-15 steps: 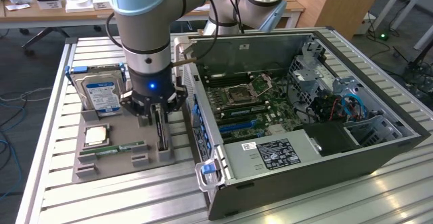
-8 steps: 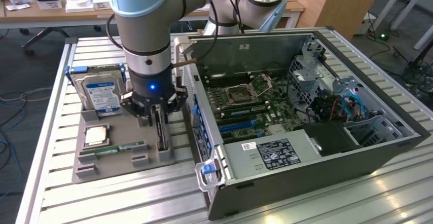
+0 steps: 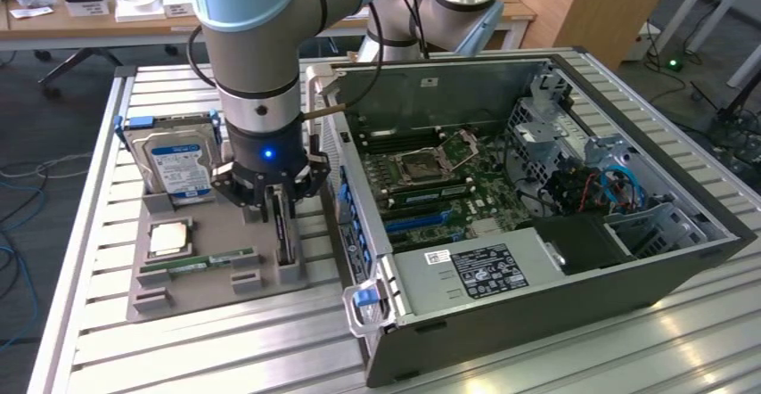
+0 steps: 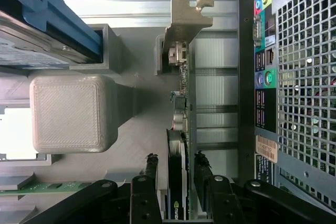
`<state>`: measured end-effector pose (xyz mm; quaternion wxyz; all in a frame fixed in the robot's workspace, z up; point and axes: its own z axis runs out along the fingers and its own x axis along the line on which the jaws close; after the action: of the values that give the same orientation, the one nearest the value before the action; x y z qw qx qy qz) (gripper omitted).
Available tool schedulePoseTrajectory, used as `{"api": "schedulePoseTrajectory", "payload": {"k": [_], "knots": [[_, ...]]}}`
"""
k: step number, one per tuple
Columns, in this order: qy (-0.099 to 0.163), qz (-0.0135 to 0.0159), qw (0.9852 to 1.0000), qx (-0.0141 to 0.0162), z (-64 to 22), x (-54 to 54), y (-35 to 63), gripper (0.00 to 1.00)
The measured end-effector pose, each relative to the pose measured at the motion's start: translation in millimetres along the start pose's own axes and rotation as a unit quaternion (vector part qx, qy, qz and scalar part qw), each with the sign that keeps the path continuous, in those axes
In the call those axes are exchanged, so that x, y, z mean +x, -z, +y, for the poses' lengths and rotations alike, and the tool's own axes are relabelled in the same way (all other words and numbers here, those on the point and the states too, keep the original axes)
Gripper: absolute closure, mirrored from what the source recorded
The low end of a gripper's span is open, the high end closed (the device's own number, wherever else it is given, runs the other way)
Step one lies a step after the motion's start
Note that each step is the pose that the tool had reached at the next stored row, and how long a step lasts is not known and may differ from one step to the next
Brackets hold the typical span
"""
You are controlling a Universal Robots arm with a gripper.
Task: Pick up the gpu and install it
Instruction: 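Pick up the gpu and move the gpu toward the slot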
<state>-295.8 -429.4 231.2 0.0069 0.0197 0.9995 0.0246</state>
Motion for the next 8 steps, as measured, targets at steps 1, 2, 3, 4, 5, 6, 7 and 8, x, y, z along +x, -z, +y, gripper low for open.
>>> {"api": "schedulePoseTrajectory", "payload": {"k": [1, 2, 3, 4, 5, 6, 7, 8], "knots": [[0.0, 0.0, 1.0, 0.0, 0.0, 0.0, 0.0, 0.58], [0.0, 0.0, 1.0, 0.0, 0.0, 0.0, 0.0, 0.58], [0.0, 0.0, 1.0, 0.0, 0.0, 0.0, 0.0, 0.58], [0.0, 0.0, 1.0, 0.0, 0.0, 0.0, 0.0, 0.58], [0.0, 0.0, 1.0, 0.0, 0.0, 0.0, 0.0, 0.6], [0.0, 0.0, 1.0, 0.0, 0.0, 0.0, 0.0, 0.6], [0.0, 0.0, 1.0, 0.0, 0.0, 0.0, 0.0, 0.66], [0.0, 0.0, 1.0, 0.0, 0.0, 0.0, 0.0, 0.66]]}}
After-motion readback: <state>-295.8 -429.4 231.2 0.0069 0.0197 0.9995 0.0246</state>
